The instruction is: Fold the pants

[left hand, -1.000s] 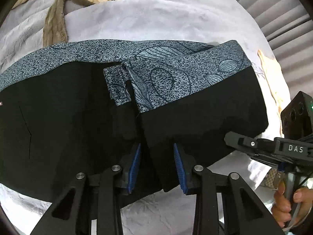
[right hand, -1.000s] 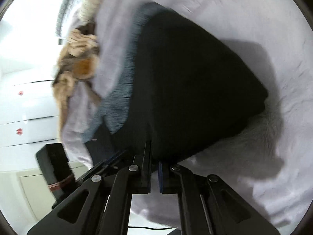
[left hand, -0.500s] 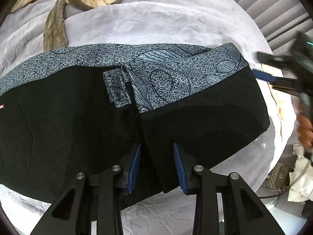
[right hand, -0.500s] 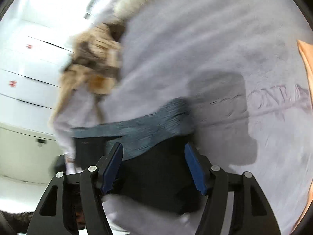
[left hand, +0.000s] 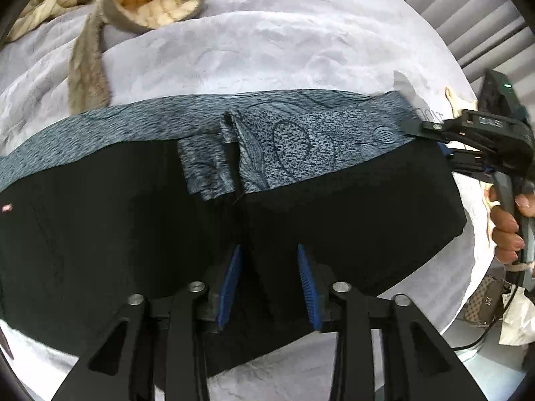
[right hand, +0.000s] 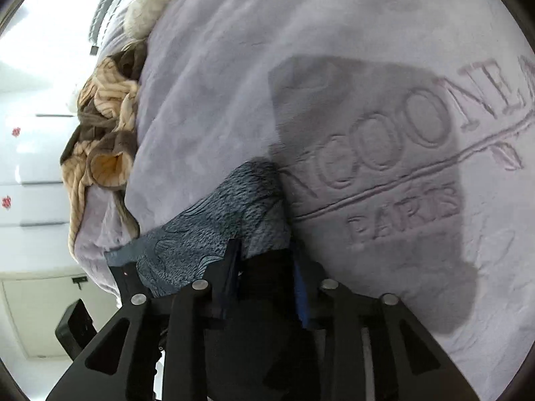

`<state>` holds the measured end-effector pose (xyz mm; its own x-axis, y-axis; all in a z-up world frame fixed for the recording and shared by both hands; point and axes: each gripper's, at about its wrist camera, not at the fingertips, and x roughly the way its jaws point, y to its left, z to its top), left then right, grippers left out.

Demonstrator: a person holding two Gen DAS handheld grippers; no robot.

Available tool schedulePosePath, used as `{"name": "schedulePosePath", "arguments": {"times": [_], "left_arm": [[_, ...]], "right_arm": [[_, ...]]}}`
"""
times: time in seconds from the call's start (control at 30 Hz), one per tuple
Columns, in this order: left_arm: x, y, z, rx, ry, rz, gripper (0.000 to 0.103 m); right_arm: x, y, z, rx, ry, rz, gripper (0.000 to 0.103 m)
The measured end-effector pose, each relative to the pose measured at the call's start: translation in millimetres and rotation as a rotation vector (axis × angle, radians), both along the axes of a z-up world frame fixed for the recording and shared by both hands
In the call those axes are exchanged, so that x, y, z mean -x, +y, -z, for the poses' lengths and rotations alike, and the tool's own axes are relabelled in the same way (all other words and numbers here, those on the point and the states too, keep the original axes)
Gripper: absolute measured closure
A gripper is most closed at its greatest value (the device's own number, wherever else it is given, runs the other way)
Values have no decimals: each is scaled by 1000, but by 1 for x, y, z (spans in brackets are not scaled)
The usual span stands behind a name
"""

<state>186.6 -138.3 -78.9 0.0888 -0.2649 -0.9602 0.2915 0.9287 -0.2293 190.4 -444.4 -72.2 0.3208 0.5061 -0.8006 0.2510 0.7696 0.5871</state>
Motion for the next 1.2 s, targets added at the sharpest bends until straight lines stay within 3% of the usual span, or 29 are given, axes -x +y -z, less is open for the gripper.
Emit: {"name": "schedulePosePath", "arguments": {"times": [0.03, 0.07, 0.1, 0.23, 0.33, 0.47, 0.53, 0.6, 0.77, 1.07, 1.13, 1.2], "left_arm": [[2, 4, -2, -29, -12, -11, 36], [5, 11, -5, -52, -29, -24, 32], [8, 19, -8, -44, -35, -31, 32], [14, 44, -11, -69, -23, -79, 32], [18, 64, -6, -97, -7, -127, 32], [25, 85, -3, -125, 8, -177, 32], [29, 97, -4, -116, 4, -196, 32], [34, 106, -4, -115, 3, -205, 32], [42, 120, 2, -100, 7, -204, 32], [26, 94, 7, -74, 5, -191, 32], [25, 88, 5, -77, 9, -196, 32], [25, 88, 4, -81, 9, -196, 32]], "right_arm": [[3, 3, -8, 9, -15, -17, 67], [8, 0, -16, 24, -22, -15, 64], [15, 0, -25, 63, -28, -3, 59], [46, 13, -67, 210, -144, -10, 59], [53, 45, -80, 198, -181, -96, 59], [44, 106, -73, 178, -143, -265, 59], [50, 137, -75, 229, -163, -354, 59], [63, 168, -75, 309, -201, -467, 57], [102, 224, -60, 653, -317, -780, 57], [113, 248, -31, 921, -399, -937, 57], [106, 245, -30, 903, -382, -909, 58], [96, 239, -34, 823, -334, -863, 96]]}}
